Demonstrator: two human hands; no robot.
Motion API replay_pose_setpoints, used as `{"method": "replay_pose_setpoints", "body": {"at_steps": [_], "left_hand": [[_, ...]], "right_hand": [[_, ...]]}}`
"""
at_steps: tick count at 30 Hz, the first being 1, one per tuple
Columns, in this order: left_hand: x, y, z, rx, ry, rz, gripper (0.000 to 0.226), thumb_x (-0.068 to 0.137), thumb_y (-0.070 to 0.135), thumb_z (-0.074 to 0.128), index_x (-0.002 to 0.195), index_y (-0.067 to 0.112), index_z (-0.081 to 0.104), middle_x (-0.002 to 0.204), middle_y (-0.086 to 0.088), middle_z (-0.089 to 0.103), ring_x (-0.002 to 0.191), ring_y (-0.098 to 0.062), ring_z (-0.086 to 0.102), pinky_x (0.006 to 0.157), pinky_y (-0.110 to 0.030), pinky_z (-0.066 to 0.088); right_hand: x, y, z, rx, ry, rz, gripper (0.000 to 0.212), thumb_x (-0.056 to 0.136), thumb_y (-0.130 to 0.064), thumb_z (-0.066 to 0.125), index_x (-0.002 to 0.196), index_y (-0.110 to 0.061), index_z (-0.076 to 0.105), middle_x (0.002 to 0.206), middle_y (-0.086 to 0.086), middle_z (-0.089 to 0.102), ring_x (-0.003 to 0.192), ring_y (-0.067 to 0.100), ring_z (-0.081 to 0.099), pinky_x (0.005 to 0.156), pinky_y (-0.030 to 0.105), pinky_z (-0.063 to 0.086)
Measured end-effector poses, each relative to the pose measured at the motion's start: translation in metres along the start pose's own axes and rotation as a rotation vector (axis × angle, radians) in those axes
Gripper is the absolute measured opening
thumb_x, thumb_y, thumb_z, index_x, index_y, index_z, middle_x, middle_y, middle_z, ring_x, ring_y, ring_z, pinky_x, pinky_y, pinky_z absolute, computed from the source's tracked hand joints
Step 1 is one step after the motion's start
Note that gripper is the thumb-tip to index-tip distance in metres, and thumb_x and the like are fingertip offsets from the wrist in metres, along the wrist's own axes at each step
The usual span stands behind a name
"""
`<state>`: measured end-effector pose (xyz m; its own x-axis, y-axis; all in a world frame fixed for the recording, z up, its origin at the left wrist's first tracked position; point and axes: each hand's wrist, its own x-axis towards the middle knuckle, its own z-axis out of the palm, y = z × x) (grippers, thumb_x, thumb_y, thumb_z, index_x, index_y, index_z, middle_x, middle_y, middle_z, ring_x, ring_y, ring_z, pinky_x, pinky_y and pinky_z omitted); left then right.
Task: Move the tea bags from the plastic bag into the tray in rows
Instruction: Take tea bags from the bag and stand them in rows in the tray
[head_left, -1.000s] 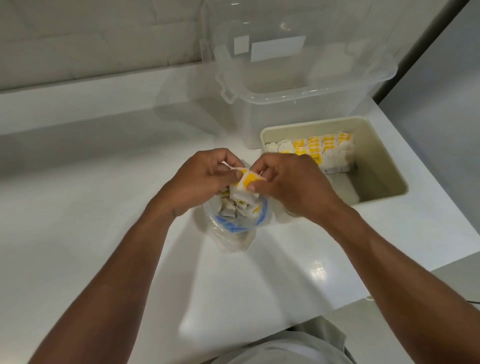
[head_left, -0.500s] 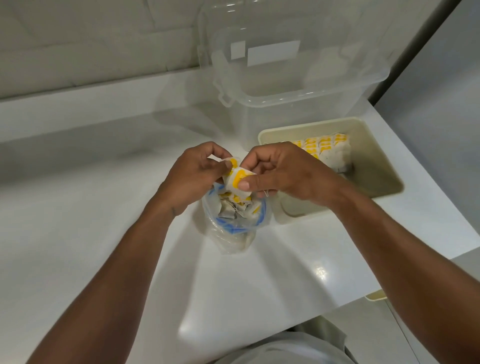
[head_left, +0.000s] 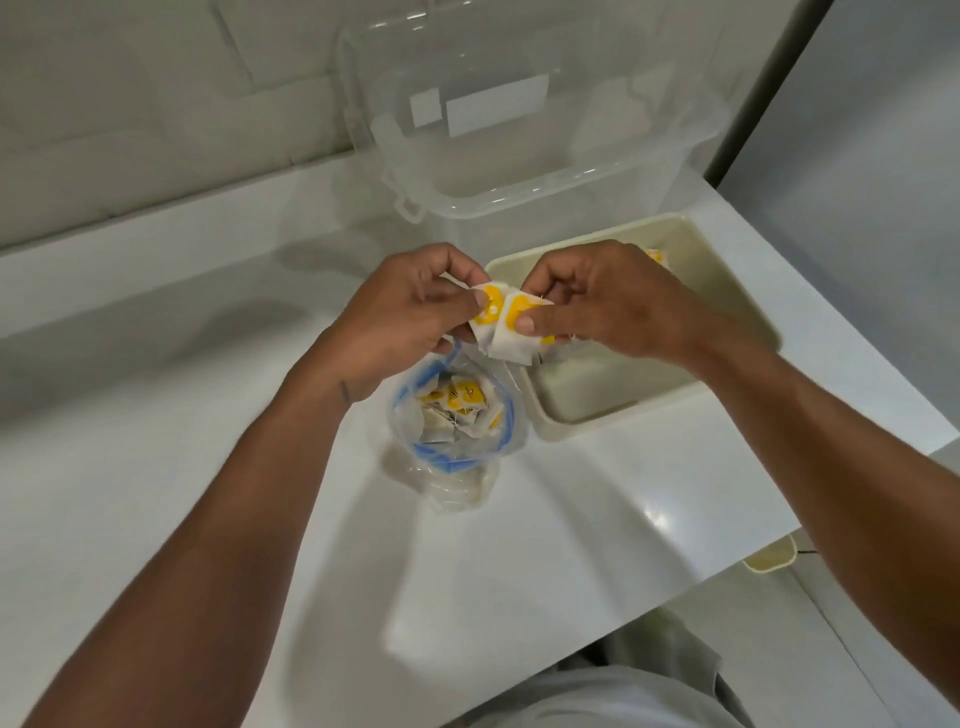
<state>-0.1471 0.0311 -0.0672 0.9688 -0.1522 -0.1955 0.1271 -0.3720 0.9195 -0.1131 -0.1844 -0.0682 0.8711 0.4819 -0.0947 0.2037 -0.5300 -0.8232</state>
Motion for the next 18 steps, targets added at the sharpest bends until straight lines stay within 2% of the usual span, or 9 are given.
{"method": "replay_pose_setpoints", "body": {"at_steps": [2,4,7,10,13,15,18], "left_hand": [[0.009,0.008,0.007,0.052,0.001,0.035,0.002,0.094,0.018,0.067,0.096,0.018,0.067,0.093,-0.010,0.074,0.079,-0.016,0.072,0.069,-0.034,0.054],[0.021,0.014,0.016,0.133,0.020,0.074,0.003,0.092,0.019,0.070,0.093,0.021,0.068,0.090,-0.005,0.073,0.078,-0.014,0.072,0.069,-0.038,0.057],[0.038,0.020,0.032,0.257,0.037,0.112,0.008,0.087,0.021,0.073,0.088,0.029,0.070,0.082,0.008,0.072,0.077,-0.011,0.071,0.069,-0.036,0.056],[0.055,0.023,0.048,0.441,0.037,0.105,0.011,0.083,0.020,0.072,0.091,0.028,0.071,0.081,0.011,0.072,0.080,-0.006,0.068,0.075,-0.029,0.055],[0.070,0.020,0.066,0.610,0.011,0.086,0.012,0.081,0.022,0.071,0.089,0.031,0.071,0.080,0.018,0.070,0.083,-0.005,0.067,0.079,-0.035,0.057],[0.078,0.017,0.077,0.709,0.004,0.064,0.010,0.082,0.026,0.070,0.088,0.034,0.070,0.086,0.019,0.070,0.088,-0.008,0.066,0.080,-0.038,0.056],[0.086,0.014,0.086,0.845,0.024,0.020,0.009,0.084,0.030,0.068,0.087,0.038,0.069,0.094,0.018,0.069,0.094,-0.012,0.063,0.079,-0.035,0.054]], "right_hand": [[-0.003,0.008,-0.015,0.009,0.027,-0.004,0.013,0.080,-0.024,0.080,0.086,-0.017,0.072,0.066,0.002,0.067,0.057,0.008,0.060,0.056,0.020,0.045],[-0.005,0.015,-0.031,-0.010,0.043,0.001,0.010,0.082,-0.022,0.079,0.087,-0.017,0.072,0.068,0.003,0.067,0.057,0.007,0.060,0.055,0.015,0.044],[-0.006,0.028,-0.051,-0.085,0.025,0.013,0.005,0.085,-0.021,0.075,0.088,-0.018,0.073,0.065,-0.004,0.065,0.054,0.002,0.057,0.053,0.009,0.040],[-0.002,0.045,-0.065,-0.176,0.008,0.017,0.005,0.085,-0.022,0.071,0.088,-0.026,0.073,0.064,-0.010,0.066,0.055,-0.002,0.055,0.053,0.009,0.038],[0.005,0.067,-0.072,-0.307,-0.025,0.009,0.012,0.086,-0.022,0.068,0.092,-0.030,0.073,0.069,-0.018,0.066,0.062,-0.006,0.057,0.057,0.007,0.040],[0.012,0.080,-0.076,-0.380,-0.064,0.003,0.012,0.087,-0.024,0.067,0.094,-0.032,0.072,0.077,-0.018,0.067,0.066,-0.009,0.057,0.058,0.010,0.039],[0.020,0.096,-0.080,-0.404,-0.113,0.010,0.012,0.087,-0.027,0.068,0.096,-0.035,0.068,0.081,-0.015,0.069,0.068,-0.006,0.057,0.062,0.019,0.039]]}}
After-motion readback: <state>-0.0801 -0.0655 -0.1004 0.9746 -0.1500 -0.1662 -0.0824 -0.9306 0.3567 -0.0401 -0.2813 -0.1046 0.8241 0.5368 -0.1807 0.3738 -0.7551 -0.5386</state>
